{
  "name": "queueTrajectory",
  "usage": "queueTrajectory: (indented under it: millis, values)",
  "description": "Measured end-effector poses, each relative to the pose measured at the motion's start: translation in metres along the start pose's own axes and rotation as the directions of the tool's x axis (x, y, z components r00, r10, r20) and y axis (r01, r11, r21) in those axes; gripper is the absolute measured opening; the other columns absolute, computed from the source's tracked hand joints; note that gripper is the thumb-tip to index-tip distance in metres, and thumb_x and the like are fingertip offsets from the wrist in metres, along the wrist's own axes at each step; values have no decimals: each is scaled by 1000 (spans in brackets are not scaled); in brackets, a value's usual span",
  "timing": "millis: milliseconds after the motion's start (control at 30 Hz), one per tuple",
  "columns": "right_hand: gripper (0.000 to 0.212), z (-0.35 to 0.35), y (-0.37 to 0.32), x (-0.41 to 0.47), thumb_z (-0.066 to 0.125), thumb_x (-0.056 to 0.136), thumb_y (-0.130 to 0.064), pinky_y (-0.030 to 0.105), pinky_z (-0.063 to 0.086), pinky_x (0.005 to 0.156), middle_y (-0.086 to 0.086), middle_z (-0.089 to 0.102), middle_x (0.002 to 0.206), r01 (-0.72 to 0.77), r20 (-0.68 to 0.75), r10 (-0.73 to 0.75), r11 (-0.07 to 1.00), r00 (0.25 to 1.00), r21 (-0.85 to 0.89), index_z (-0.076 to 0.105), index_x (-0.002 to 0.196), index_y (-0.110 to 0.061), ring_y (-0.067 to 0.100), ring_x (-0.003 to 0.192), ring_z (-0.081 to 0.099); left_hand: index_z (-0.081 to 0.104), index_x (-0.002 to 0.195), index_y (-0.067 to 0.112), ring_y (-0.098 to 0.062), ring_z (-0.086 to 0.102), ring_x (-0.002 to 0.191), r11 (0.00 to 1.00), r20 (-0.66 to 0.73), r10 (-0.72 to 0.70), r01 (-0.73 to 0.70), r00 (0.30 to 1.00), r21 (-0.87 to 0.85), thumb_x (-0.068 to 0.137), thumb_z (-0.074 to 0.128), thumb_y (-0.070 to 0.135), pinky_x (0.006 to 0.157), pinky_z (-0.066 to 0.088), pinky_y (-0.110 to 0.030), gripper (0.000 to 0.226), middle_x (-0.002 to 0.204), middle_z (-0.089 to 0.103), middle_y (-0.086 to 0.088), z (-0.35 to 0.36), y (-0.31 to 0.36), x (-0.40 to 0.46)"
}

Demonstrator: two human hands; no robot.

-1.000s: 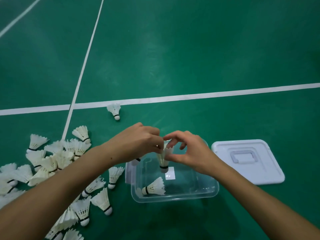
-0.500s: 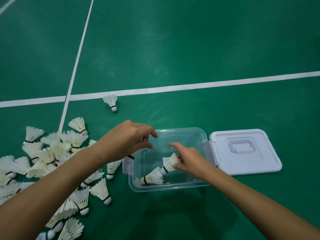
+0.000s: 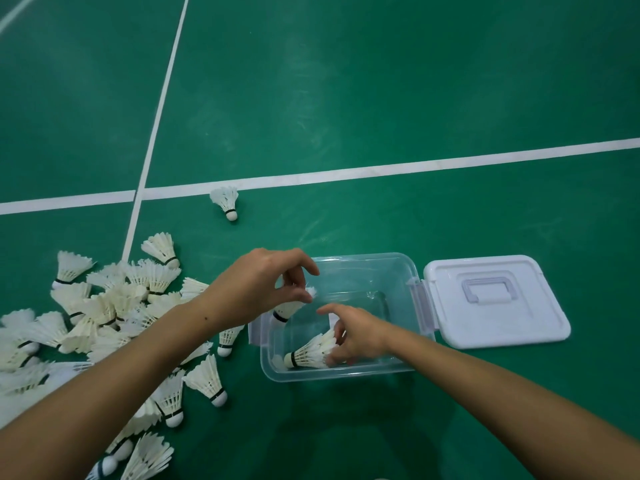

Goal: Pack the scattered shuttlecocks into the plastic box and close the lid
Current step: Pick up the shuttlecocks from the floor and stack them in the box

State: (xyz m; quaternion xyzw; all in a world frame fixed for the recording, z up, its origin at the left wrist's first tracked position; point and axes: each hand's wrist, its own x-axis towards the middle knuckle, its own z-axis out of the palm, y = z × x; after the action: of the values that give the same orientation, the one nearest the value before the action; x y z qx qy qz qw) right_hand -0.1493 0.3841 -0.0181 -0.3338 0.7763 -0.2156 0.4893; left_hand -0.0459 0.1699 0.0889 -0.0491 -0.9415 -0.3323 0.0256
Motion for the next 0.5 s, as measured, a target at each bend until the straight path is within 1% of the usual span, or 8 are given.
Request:
queueTrajectory:
  millis: [67,133,233,267,333,400,433,500]
  values:
    - [107,-9,1,-8,95,77,-29,36,63,87,-5,67,101,12,6,-12,1000,1000,12,29,161,-28,18,93,73,68,112,30,-2,65,80,1000,-26,12,-13,1000,-19,84,86,36,76,56,-37,34,84,70,24,6,3,1]
    - [101,-21,3,-22,94,77,-34,38,59,98,-6,73,103,44,-62,-43,999,997,7,34,159,-27,10,97,72,66,111,32,-3,63,84,999,-56,15,-17,998,-31,82,85,43,80,55,-39,36,85,70,25,12,6,4]
    - [83,-39,1,-50,95,76,-31,41,60,96,-8,72,116,163,-294,-106,971,950,175,51,146,-31,10,100,73,63,112,34,-6,60,90,998,-54,3,-6,999,-55,79,83,51,80,53,-38,43,85,71,26,24,9,10]
    - [81,-43,-2,-59,95,75,-29,39,60,96,-11,70,122,226,-372,-137,952,918,207,53,143,-34,9,105,72,61,113,33,-6,60,90,998,-36,-6,3,999,-68,78,83,51,80,53,-38,45,86,71,26,28,10,13]
    - [80,-45,-12,-72,96,74,-28,31,57,100,-17,66,132,328,-470,-210,926,858,185,54,142,-38,7,118,65,59,113,32,-7,61,88,994,3,-26,27,1000,-104,79,85,48,82,53,-39,47,85,73,24,38,11,21]
    - [76,-42,-19,-76,94,76,-26,27,51,104,-19,69,128,380,-501,-268,915,823,135,55,141,-35,6,124,63,58,113,27,-9,63,84,983,25,-56,60,998,-171,79,88,42,82,53,-39,48,84,74,20,47,14,28]
    - [73,-39,-20,-75,93,78,-25,27,49,106,-19,72,122,385,-510,-275,915,815,123,55,140,-33,6,123,64,58,112,25,-11,64,81,975,26,-76,79,997,-208,78,90,37,81,53,-38,48,83,75,18,52,15,31]
    - [70,-36,-18,-71,91,81,-24,26,48,107,-18,77,108,352,-516,-234,925,824,143,55,140,-33,2,115,68,58,110,20,-14,66,78,959,14,-109,109,994,-261,78,92,29,78,52,-35,48,80,77,13,59,17,35]
